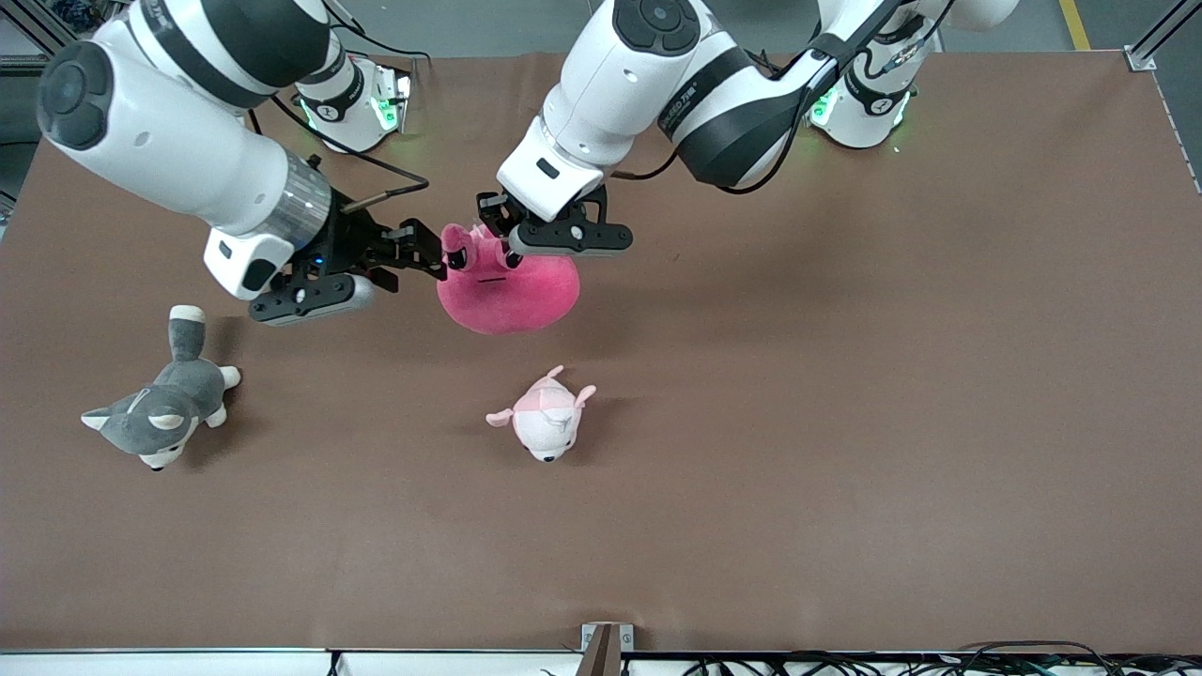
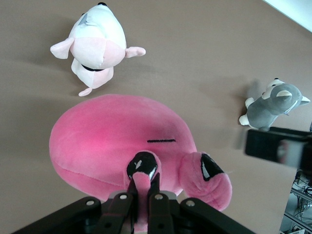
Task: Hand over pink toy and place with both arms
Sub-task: 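Grasp the pink plush's eye with the right gripper beside the left gripper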
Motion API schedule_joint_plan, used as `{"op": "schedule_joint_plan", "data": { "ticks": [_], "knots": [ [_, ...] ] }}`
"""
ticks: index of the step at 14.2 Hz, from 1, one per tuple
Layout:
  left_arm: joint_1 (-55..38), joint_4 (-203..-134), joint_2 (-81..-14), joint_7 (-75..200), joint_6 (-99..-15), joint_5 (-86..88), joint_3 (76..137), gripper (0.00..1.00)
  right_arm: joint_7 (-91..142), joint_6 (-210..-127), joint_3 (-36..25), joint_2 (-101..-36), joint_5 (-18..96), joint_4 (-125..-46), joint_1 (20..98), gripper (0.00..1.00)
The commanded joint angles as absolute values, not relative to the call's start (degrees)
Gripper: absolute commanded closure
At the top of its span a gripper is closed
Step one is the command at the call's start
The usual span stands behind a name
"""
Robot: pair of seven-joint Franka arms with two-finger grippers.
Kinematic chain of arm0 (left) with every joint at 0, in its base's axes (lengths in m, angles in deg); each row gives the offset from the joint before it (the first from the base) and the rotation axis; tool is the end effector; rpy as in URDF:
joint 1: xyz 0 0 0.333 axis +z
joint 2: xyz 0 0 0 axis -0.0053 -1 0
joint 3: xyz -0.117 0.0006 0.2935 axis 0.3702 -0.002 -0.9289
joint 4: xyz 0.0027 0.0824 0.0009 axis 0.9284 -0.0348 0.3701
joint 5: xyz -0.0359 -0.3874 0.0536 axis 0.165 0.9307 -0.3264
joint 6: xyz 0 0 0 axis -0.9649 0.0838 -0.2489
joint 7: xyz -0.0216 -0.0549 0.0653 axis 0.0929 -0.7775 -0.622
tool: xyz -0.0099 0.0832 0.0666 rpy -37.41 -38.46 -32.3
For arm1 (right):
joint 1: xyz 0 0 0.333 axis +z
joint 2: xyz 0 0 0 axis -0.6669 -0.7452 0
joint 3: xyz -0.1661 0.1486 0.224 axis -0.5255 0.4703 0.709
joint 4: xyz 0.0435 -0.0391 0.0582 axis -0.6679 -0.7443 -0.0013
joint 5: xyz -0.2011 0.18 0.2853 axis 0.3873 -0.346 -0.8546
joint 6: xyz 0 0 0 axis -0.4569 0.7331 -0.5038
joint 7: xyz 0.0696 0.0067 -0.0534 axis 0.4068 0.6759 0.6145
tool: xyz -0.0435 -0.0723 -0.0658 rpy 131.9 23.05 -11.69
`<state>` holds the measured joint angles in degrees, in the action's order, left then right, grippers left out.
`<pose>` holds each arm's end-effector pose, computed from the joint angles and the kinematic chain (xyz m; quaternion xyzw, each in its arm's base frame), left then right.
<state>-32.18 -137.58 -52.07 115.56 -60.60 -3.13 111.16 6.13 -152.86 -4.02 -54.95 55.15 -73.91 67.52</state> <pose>0.4782 -0.5617 0.5388 0.9665 0.0929 -0.0015 0.2393 0.5642 0.2617 0.5632 -0.9840 -0.0345 0.0349 0.1713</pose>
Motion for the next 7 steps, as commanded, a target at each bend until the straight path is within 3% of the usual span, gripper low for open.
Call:
{"op": "schedule_joint_plan", "data": {
  "ticks": [1, 7],
  "knots": [
    [-33.01, -135.55, -52.84, 116.24, -60.76, -2.25, 110.61, 1.00, 5.53, -152.61, -4.55, -54.52, 53.98, -76.34, 68.45, 0.27],
    [-33.01, -135.55, -52.67, 116.59, -60.76, -2.25, 110.52, 1.00, 5.53, -149.00, -4.55, -54.25, 53.02, -76.35, 69.60, 0.27]
  ]
}}
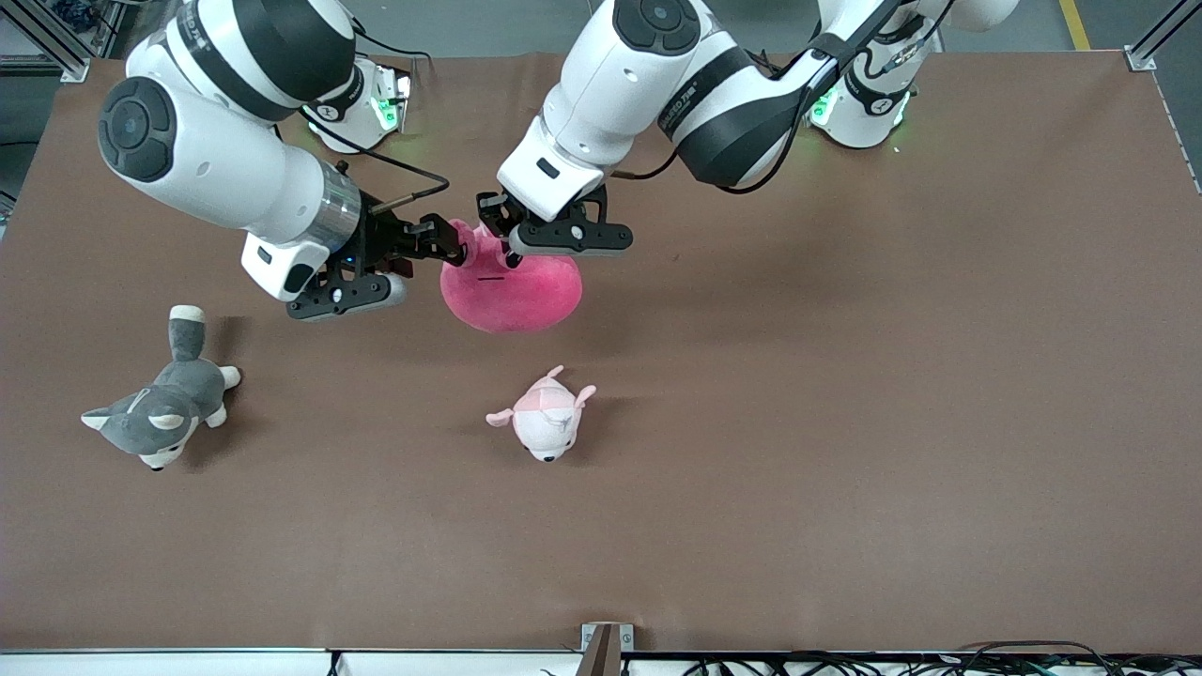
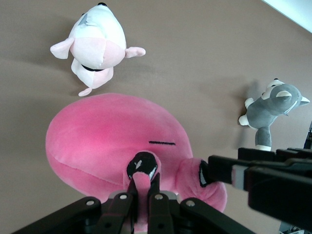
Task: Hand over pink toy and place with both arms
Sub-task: 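Grasp the pink plush's eye with the right gripper beside the left gripper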
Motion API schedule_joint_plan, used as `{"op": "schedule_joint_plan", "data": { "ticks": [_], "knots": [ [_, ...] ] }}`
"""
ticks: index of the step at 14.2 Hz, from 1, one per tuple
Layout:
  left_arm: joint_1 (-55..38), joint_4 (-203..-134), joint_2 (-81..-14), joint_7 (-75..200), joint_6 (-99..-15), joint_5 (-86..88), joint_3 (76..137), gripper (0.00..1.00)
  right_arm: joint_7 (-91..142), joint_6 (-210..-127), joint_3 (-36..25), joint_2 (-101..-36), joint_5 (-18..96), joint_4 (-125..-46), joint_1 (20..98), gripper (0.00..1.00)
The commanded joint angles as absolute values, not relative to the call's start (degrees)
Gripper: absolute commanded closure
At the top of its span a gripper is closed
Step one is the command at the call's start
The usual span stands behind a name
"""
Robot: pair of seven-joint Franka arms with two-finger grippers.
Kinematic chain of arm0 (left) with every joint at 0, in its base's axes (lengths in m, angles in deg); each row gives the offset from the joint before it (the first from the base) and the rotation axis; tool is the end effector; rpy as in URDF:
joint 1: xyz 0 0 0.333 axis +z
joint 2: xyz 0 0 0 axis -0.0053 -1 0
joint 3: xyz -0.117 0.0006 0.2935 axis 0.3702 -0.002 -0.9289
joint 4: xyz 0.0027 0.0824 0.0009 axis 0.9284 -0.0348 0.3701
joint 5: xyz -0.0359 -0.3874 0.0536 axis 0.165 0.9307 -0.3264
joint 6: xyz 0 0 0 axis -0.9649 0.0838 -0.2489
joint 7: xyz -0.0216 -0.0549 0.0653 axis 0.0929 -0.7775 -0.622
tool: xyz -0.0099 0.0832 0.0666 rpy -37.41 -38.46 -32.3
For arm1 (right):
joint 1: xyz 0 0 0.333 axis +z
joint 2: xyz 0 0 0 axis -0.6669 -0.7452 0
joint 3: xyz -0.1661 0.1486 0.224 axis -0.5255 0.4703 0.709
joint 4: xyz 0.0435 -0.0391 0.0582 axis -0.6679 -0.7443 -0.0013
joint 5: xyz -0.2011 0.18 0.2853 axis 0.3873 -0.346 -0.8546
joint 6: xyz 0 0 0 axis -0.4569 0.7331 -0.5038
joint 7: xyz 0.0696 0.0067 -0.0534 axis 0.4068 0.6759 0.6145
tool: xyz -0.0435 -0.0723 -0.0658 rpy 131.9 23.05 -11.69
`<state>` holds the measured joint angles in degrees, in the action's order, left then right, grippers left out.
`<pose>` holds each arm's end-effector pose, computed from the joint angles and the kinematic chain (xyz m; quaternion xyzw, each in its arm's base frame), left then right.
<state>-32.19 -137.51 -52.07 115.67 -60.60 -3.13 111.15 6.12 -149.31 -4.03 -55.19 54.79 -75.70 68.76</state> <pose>0.4783 -0.5617 0.5394 0.9663 0.0939 -0.0014 0.2397 0.5500 0.2731 0.5408 -0.9827 -0.0466 0.0832 0.1587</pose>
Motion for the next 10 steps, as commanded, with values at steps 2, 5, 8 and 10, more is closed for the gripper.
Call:
{"op": "schedule_joint_plan", "data": {
  "ticks": [2, 5, 8, 10],
  "knots": [
    [-33.01, -135.63, -52.75, 116.59, -60.76, -2.25, 110.52, 1.00, 5.53, -149.09, -4.64, -54.34, 50.91, -76.18, 69.16, 0.27],
    [-33.09, -135.64, -52.84, 116.59, -60.85, -2.25, 110.52, 1.00, 5.53, -148.57, -4.64, -54.34, 50.55, -76.35, 69.42, 0.27],
    [-33.71, -135.64, -52.84, 116.59, -60.85, -2.25, 110.26, 1.00, 5.53, -146.98, -4.64, -54.34, 50.55, -76.62, 69.77, 0.28],
    [-33.71, -135.64, -52.84, 116.59, -60.85, -2.25, 110.00, 1.00, 5.53, -145.85, -4.64, -54.34, 50.55, -76.62, 69.95, 0.29]
  ]
}}
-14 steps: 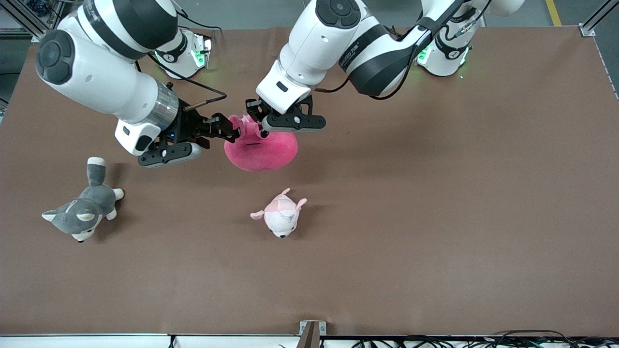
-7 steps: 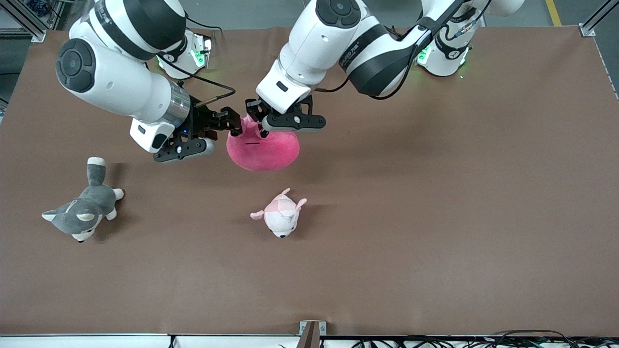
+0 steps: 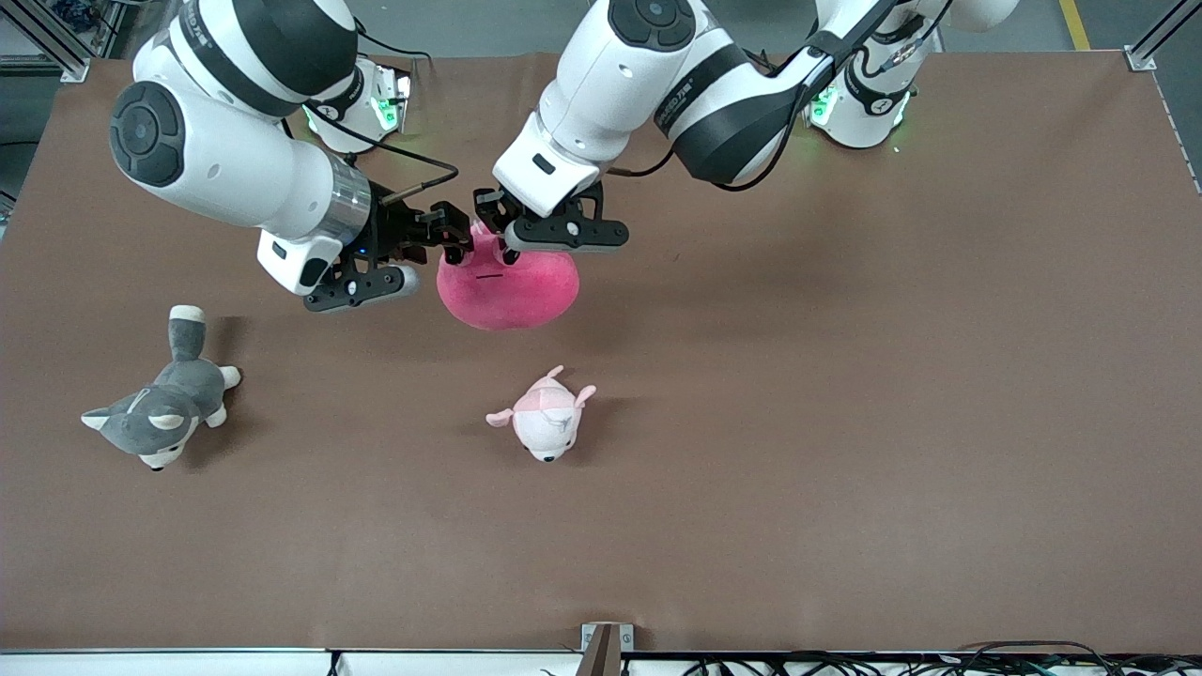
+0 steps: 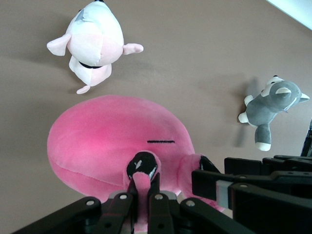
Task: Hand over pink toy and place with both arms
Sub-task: 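Grasp the pink plush's eye with the right gripper beside the left gripper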
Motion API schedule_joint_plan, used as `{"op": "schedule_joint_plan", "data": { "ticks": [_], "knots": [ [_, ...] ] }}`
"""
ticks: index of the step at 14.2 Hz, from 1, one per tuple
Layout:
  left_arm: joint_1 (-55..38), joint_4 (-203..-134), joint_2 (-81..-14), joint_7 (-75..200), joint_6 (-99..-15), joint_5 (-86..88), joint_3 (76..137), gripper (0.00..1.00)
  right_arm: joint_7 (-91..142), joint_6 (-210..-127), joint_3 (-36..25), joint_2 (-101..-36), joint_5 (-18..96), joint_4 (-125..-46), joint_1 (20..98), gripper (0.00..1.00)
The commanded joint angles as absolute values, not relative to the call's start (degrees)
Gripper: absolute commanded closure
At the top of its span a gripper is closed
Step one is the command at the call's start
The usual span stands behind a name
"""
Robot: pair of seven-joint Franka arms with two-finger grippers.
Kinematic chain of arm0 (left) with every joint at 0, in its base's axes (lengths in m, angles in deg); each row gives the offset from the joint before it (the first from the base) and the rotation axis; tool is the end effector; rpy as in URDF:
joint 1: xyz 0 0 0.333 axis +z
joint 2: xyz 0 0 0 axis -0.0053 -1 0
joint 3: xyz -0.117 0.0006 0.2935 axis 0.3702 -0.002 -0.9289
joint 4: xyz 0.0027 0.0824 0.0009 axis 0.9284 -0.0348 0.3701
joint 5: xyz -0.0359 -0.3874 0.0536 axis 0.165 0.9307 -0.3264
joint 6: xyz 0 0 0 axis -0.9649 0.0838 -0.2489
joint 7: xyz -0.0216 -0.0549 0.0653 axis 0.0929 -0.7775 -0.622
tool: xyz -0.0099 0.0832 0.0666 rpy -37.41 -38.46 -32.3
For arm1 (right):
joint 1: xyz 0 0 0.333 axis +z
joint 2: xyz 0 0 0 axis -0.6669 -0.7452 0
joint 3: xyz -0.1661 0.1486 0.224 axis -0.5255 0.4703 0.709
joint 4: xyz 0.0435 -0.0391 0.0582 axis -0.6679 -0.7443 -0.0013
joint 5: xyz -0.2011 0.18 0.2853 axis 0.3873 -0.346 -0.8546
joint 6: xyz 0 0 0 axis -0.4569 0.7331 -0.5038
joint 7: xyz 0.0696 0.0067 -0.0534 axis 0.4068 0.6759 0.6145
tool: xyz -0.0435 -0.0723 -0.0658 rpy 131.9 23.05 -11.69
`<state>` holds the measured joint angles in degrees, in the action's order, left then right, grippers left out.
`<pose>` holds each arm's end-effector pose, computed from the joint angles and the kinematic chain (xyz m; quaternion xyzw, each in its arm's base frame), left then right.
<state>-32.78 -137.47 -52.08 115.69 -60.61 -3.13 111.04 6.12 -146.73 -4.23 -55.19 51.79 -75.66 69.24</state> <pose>0.4734 -0.5660 0.5395 0.9667 0.0898 -0.0020 0.2396 0.5418 0.2800 0.5398 -0.9767 -0.0496 0.1122 0.1759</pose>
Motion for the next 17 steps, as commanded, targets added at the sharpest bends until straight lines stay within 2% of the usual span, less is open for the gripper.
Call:
{"op": "schedule_joint_plan", "data": {
  "ticks": [1, 4, 5, 7, 9, 10, 13, 17],
  "knots": [
    [-33.80, -135.64, -52.84, 116.59, -60.85, -2.25, 109.82, 1.00, 5.53, -145.40, -4.64, -54.34, 50.55, -76.70, 69.95, 0.29],
    [-34.15, -135.64, -53.45, 116.59, -61.99, -2.33, 109.73, 1.00, 5.53, -144.26, -4.64, -54.43, 50.55, -76.79, 69.95, 0.36],
    [-34.15, -135.72, -53.54, 116.76, -62.08, -2.33, 109.73, 1.00, 5.53, -143.39, -4.64, -54.43, 50.55, -76.79, 69.87, 0.45],
    [-34.15, -135.81, -53.55, 117.03, -62.08, -2.33, 109.73, 1.00, 5.53, -142.76, -4.64, -54.43, 50.46, -76.62, 69.78, 0.78],
    [-34.15, -135.81, -53.63, 117.03, -62.08, -2.33, 109.73, 1.00, 5.53, -142.76, -4.64, -54.43, 50.46, -76.44, 69.78, 0.91],
    [-34.15, -135.81, -53.63, 117.03, -62.08, -2.33, 109.73, 1.00, 5.53, -142.76, -4.64, -54.43, 50.46, -76.44, 69.78, 0.95],
    [-34.15, -135.81, -53.55, 117.03, -62.08, -2.25, 109.82, 1.00, 5.53, -142.59, -4.64, -54.43, 50.46, -76.44, 69.69, 0.99],
    [-34.15, -135.90, -53.55, 117.03, -62.08, -2.33, 109.82, 1.00, 6.75, -141.45, -4.90, -54.43, 50.55, -76.09, 68.99, 0.99]
  ]
}}
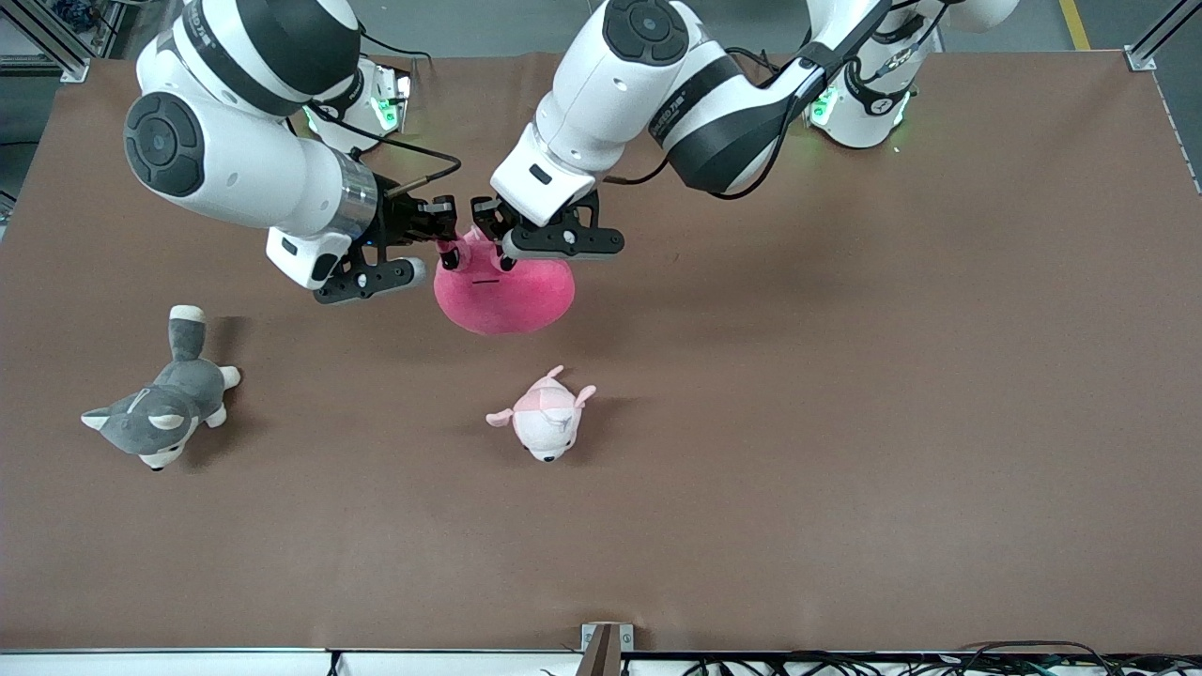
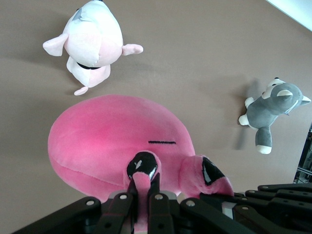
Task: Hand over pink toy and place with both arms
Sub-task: 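Open the left gripper and carry the plush away with the right gripper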
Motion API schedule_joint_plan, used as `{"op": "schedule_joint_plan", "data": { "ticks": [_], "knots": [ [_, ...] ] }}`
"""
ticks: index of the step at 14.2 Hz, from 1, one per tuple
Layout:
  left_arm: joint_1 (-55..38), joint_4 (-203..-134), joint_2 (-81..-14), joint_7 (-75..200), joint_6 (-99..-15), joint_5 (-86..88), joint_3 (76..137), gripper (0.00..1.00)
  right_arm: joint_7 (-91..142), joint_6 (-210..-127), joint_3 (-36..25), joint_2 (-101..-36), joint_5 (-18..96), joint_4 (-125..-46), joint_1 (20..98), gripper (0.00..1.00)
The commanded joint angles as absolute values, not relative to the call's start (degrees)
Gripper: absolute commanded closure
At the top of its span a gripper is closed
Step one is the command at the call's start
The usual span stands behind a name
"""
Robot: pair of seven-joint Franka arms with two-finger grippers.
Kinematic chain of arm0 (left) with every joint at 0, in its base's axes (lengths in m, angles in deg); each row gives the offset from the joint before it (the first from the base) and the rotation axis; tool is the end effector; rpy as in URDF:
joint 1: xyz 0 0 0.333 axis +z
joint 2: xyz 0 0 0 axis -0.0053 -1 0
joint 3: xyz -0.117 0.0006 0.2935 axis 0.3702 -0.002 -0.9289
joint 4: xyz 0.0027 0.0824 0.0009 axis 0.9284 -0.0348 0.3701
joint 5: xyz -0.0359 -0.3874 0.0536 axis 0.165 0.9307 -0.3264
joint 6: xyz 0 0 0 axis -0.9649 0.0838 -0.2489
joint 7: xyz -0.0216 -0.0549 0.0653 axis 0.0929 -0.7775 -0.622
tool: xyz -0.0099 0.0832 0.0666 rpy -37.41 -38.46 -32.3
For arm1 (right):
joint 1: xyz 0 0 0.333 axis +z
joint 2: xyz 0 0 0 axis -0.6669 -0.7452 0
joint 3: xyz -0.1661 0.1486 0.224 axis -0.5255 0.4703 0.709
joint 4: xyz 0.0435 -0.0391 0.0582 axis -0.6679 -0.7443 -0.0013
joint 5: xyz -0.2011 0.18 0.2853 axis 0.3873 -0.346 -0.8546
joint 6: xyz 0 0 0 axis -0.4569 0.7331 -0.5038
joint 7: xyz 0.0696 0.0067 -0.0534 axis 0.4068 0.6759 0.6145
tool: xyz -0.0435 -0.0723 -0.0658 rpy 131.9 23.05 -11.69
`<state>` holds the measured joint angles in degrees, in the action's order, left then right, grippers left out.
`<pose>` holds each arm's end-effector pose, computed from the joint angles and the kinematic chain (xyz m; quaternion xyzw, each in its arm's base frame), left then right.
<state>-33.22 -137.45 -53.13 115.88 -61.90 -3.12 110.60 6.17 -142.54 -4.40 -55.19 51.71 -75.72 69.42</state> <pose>0.4770 -0.5698 0.5285 0.9658 0.0939 -0.0019 0.2417 0.5326 0.2794 0.5346 -0.9736 -0.0572 0.1468 0.1654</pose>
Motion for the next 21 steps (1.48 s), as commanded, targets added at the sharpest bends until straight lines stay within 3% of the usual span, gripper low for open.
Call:
{"op": "schedule_joint_plan", "data": {
  "ticks": [1, 2, 3, 4, 9, 12, 17, 21],
  "knots": [
    [-34.15, -135.90, -53.46, 117.12, -62.08, -2.33, 109.82, 0.99, 6.76, -140.92, -4.90, -54.43, 50.55, -75.83, 68.38, 0.99],
    [-34.15, -135.90, -53.37, 117.81, -62.08, -2.25, 109.91, 0.88, 6.76, -140.13, -4.90, -54.43, 50.55, -75.65, 68.20, 0.99],
    [-34.06, -136.07, -53.37, 118.17, -62.08, -2.33, 109.91, 0.38, 6.84, -139.86, -4.99, -54.34, 50.55, -75.47, 68.02, 0.99],
    [-34.15, -136.34, -53.20, 117.74, -62.08, -3.20, 109.73, 0.04, 6.84, -139.86, -4.99, -54.43, 50.55, -75.12, 67.41, 0.99],
    [-33.54, -136.69, -50.39, 117.82, -60.33, -4.79, 109.82, 0.00, 9.12, -139.86, -4.99, -54.43, 50.64, -74.07, 65.12, 0.99],
    [-30.21, -137.13, -45.04, 114.15, -51.65, -4.79, 109.82, 0.00, 15.34, -139.95, -5.08, -55.04, 51.25, -74.07, 61.97, 0.99],
    [-20.55, -138.18, -35.90, 100.10, -32.05, -4.71, 110.00, 0.00, 27.75, -140.91, -5.08, -63.55, 51.16, -72.15, 53.18, 0.99],
    [-11.32, -146.51, -27.38, 86.57, -28.68, -4.71, 110.00, 0.00, 36.09, -142.84, -5.08, -69.80, 50.90, -68.27, 50.80, 0.99]
  ]
}}
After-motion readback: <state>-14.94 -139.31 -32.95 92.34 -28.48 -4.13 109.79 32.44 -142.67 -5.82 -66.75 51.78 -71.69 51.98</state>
